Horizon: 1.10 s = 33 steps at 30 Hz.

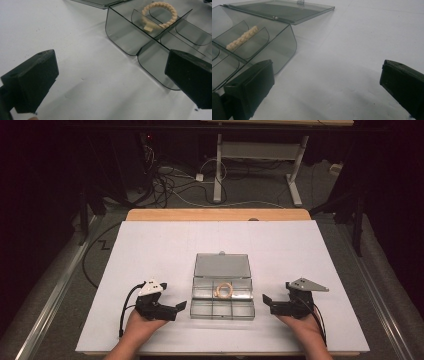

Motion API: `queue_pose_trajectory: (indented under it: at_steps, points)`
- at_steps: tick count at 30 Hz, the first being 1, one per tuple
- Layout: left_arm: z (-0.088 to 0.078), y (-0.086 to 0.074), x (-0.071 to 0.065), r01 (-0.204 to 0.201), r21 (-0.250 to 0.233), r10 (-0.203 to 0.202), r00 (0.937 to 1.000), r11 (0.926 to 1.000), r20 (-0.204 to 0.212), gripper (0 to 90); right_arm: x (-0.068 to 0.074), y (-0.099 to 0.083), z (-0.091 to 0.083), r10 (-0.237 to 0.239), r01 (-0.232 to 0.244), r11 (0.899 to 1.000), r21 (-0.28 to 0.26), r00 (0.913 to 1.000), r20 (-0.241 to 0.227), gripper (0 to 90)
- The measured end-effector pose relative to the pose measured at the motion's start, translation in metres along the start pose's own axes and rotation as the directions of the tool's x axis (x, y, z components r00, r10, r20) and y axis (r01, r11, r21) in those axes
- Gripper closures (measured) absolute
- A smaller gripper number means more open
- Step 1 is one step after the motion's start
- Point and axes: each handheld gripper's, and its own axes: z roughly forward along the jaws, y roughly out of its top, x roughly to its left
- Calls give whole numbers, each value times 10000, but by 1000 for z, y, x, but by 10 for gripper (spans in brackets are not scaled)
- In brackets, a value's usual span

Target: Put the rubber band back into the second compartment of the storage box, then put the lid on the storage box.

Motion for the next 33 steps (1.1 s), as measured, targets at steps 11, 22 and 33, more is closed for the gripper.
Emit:
queue_pose_trajectory:
  at_steps: [11,22,33]
  points:
    - [14,16,12,327,-381,-329,9995,9987,-42,0,-4,4,6,-61,61,10000,-13,10000,63,0]
    - [31,35,24,461,-186,-458,9989,9988,119,0,-5,24,13,-46,46,9997,-243,10000,-23,1]
    - [39,51,35,683,-248,-686,9976,9974,-105,0,-4,47,36,188,-198,9994,-275,9992,-350,1]
